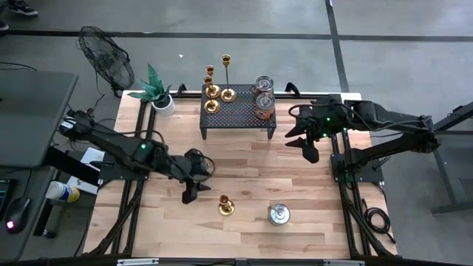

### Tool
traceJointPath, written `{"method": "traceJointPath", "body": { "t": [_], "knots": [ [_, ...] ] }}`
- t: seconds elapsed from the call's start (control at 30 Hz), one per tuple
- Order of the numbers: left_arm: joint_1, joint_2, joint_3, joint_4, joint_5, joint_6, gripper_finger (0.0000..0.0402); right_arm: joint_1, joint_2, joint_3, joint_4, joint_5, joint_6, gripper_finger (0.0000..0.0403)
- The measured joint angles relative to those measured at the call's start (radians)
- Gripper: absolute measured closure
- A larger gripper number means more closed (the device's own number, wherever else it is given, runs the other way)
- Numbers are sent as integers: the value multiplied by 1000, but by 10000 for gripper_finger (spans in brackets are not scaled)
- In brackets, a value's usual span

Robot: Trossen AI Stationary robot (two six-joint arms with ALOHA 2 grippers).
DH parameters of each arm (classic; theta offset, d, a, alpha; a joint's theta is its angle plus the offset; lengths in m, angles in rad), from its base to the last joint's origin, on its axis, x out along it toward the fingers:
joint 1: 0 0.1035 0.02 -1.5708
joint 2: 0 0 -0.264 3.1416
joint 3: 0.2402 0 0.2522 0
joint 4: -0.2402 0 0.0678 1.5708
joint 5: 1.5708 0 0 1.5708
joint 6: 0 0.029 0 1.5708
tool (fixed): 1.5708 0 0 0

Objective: Pick & Place candle stick holders
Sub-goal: Put the gold candle holder on the shelf

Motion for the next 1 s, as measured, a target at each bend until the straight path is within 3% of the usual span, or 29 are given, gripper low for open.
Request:
{"method": "traceJointPath", "body": {
  "t": [0.53, 1.0],
  "knots": [
    [3, 187, 1, 107, 153, 141, 158, 45, 0, 0, -115, -3, -17, 263],
    [3, 339, 0, 216, 158, 170, 158, 74, 0, 0, -112, -3, -13, 263]
  ]
}}
